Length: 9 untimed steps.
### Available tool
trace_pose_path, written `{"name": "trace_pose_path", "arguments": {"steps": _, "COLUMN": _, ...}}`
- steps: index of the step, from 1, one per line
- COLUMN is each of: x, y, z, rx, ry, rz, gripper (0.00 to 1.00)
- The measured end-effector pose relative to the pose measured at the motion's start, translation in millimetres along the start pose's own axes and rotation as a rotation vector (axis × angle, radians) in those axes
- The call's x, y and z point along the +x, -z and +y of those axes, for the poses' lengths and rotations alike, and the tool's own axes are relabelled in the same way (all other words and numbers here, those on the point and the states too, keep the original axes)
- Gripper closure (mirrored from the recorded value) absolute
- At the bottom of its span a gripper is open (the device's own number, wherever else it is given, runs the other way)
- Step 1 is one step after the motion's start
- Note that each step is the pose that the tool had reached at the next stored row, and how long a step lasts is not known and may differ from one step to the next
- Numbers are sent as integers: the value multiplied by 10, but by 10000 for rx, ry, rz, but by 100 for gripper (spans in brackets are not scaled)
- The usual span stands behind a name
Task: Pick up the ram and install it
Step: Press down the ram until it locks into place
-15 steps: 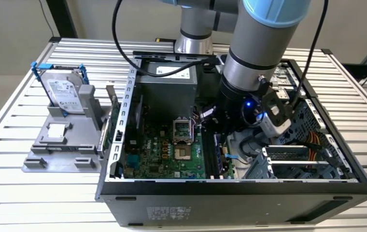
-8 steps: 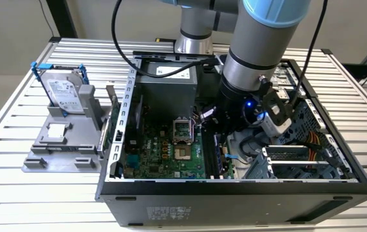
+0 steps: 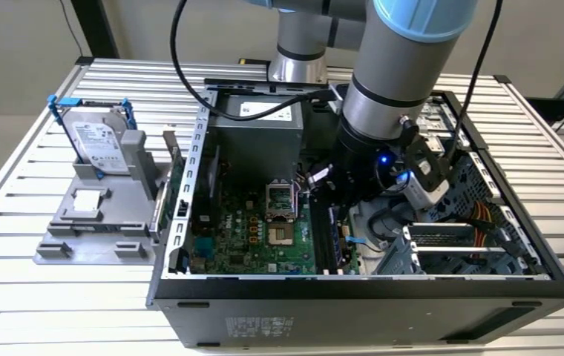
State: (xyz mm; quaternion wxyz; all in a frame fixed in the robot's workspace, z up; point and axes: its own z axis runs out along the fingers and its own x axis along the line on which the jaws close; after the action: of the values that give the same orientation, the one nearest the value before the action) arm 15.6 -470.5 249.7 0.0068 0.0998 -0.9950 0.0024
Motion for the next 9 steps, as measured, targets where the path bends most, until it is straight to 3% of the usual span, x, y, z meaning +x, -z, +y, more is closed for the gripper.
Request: {"name": "trace_pose_path", "arguments": {"steps": 9, "x": -1, "y": 1, "z": 6, "rx": 16, "ry": 1063, "rz": -3, "gripper": 100}}
